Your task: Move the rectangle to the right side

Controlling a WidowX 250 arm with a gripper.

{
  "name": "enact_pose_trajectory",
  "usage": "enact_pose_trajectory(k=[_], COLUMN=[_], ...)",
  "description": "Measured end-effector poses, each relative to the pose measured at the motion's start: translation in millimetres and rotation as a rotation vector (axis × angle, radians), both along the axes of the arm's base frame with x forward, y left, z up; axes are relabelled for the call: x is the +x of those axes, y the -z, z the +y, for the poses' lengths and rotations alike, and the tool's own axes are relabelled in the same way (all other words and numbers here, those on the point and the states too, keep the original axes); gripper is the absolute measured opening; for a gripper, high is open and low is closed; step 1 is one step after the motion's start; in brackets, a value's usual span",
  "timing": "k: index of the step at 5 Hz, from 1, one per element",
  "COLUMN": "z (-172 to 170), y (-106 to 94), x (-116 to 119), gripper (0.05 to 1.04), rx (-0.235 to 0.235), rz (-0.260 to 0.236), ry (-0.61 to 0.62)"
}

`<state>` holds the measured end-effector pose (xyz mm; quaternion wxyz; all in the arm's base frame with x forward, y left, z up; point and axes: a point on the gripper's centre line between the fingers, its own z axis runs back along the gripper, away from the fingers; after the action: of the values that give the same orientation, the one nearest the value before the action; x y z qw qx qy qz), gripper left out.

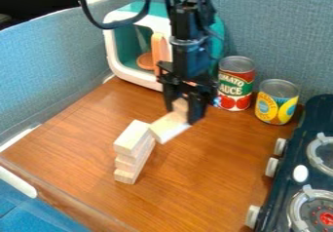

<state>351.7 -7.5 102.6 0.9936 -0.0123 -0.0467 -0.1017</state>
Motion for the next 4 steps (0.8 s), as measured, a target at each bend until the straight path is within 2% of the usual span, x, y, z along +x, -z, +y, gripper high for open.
enact_pose_trajectory(k=[1, 2, 3, 4], z=[-11, -16, -7, 13], y=[-4.0, 5.1, 39.6, 76.6], x=[-10, -15, -12, -9], gripper=[0.587, 0.587, 0.587, 0.587], rx=[-0.022, -0.037, -0.024, -0.031], rz=[-0.016, 0.001, 0.036, 0.080], ry=[0.003, 0.033, 0.101, 0.099])
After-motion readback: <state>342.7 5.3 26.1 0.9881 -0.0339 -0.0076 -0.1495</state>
